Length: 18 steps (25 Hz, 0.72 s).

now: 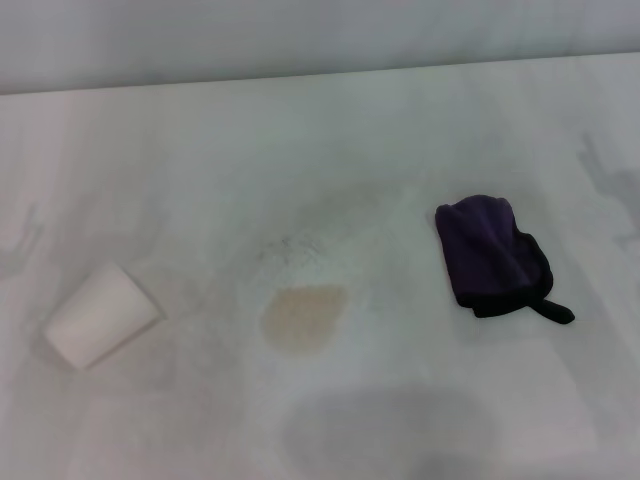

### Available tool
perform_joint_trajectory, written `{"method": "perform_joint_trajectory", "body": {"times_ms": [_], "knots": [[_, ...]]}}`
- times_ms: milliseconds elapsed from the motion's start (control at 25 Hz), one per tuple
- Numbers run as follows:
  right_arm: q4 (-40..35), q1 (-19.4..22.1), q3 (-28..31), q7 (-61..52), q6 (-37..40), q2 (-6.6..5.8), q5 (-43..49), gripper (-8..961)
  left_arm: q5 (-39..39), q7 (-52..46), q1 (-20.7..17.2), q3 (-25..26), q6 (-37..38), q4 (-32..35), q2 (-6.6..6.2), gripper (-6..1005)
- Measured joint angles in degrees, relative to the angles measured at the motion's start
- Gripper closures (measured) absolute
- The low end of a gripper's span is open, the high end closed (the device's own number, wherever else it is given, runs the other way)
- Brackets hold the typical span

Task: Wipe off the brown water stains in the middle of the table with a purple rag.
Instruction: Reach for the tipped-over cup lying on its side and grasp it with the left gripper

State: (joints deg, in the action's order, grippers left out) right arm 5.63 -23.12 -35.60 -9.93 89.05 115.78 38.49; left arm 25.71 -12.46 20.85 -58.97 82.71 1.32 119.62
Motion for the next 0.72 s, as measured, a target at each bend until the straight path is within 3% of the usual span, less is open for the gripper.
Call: {"method": "perform_joint_trajectory", "body": {"times_ms": [720], "knots": [[-0.25,0.38,0.0,0.0,-0.02,-0.03,0.0,108,0.45,-0.12,-0.05,0.0,0.09,0.0,0.09,109]]}}
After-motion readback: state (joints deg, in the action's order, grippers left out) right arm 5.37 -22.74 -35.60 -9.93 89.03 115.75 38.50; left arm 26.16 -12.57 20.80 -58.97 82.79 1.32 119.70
